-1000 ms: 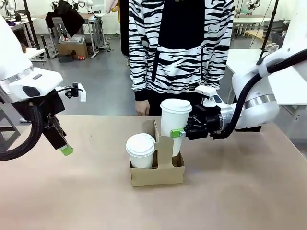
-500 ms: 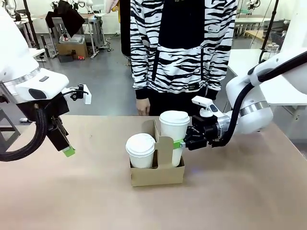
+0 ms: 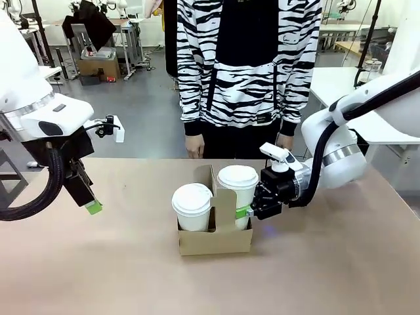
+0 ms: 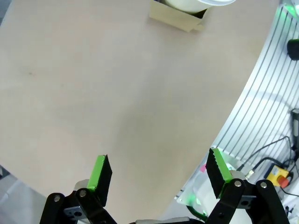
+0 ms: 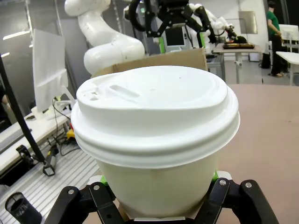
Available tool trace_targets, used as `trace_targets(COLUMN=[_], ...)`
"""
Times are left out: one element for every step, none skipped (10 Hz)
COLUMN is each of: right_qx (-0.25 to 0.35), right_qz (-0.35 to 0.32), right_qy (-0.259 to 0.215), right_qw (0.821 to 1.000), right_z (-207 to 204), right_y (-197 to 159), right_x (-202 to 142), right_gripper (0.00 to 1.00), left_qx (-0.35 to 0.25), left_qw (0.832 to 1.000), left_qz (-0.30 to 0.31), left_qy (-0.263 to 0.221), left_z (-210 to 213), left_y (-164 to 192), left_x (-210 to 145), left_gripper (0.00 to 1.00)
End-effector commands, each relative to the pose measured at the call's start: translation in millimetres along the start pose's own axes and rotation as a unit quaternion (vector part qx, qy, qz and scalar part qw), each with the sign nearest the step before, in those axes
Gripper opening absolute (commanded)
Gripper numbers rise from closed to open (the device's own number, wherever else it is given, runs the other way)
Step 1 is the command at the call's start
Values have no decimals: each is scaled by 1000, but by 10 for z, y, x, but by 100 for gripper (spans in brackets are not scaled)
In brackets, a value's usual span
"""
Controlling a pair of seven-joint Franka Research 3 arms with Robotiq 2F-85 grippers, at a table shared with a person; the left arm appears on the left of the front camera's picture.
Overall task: Pour a drink into a cup and package it in a carrier.
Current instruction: Insert the held 600 ml Paper Cup into the Cup Carrier.
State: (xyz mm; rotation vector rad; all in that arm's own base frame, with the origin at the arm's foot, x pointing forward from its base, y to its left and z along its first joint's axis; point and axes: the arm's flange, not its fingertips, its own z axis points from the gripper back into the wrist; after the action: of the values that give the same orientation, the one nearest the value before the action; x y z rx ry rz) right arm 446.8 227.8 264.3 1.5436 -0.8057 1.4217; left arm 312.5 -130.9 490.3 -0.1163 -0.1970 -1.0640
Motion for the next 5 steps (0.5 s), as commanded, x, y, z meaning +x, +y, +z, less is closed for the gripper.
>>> trace_targets(right_qx=[8, 11, 7, 6, 0], right_qz=[28, 28, 29, 34, 41], right_qy=[20, 21, 28, 41, 53], right_qw=[999, 999, 999, 999, 998], right_z=[-35, -23, -7, 17, 39], right_y=[-71, -74, -71, -50, -34], right_x=[-60, -80, -86, -63, -20], right_gripper=[80, 80, 80, 100, 100], left_qx=[12, 12, 12, 12, 12], left_qw=[1000, 1000, 1000, 1000, 1000], left_qz=[2, 2, 2, 2, 2], left_qy=[4, 4, 4, 4, 4], left_z=[7, 7, 7, 7, 7], left_y=[17, 17, 17, 17, 17], left_x=[-4, -4, -4, -4, -4], left_gripper=[100, 100, 100, 100, 100])
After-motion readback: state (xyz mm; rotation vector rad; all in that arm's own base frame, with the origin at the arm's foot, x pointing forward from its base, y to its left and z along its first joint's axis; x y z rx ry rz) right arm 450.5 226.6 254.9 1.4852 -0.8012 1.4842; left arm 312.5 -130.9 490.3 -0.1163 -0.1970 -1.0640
